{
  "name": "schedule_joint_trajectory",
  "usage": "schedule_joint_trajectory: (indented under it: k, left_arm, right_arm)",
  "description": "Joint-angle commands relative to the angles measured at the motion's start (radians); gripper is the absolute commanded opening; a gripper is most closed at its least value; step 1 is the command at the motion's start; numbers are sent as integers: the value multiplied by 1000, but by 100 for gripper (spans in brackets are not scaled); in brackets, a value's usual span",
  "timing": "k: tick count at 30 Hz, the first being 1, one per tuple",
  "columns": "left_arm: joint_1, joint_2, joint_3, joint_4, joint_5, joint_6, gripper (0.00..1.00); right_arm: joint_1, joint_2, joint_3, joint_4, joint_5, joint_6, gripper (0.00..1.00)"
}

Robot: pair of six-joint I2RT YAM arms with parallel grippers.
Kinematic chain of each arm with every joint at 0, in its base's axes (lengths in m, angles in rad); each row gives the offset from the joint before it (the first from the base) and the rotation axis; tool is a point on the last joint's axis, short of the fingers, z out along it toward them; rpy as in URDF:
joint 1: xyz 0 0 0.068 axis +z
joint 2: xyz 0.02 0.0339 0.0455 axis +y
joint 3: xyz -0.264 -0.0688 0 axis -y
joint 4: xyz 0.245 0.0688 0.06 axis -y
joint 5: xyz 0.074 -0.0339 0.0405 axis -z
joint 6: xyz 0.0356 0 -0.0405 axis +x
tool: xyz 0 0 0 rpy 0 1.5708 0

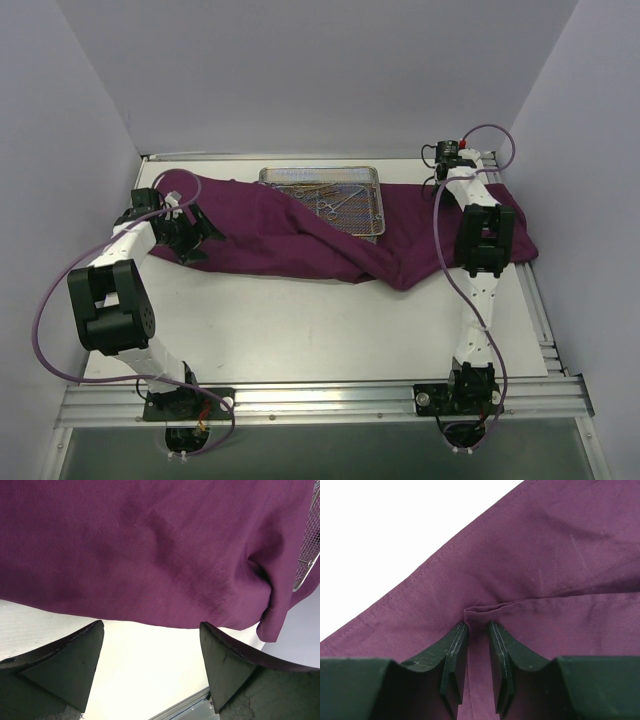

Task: Open and lay out the surgical kit
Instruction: Open the surgical kit at the center of the board.

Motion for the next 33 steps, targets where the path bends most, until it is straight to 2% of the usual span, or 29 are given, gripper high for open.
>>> schedule_joint_trajectory:
  k: [1,4,10,12,15,20,21,24,27,28,33]
  left_arm:
    - [7,-15,31,-3,12,11,86]
    - [7,-15,32,-3,12,8,86]
    - [7,-13,42,-8,4,4,86]
    - [7,-9,42,-5,9,5,86]
    - [7,-10,40,0,21,10,94]
    - [7,39,95,-19,0,19,94]
    - [6,53,118,-66,-55,20,94]
    - [4,97,221,-175,-198,33,94]
    - [10,110,284,-238,-264,39,94]
    - [21,110,285,-246,-269,37,94]
    - [32,151,246,-244,-182,25,94]
  right_arm:
    - [-18,-44,23,-61,30,-9,24]
    - [-17,-44,20,-58,30,-9,20]
    - [-18,-53,16,-58,24,-12,2]
    - [-18,-58,20,-58,21,-12,0]
    - [-20,-69,34,-78,12,-14,0]
    - [-18,-130,19,-159,-48,11,0]
    - [-18,-150,5,-170,-45,14,0]
    - [-23,-269,-127,-185,-80,14,0]
    - [-34,-479,-295,-225,-68,37,0]
    - [-40,-533,-393,-227,-71,40,0]
    - [-109,-827,-630,-334,-43,86,0]
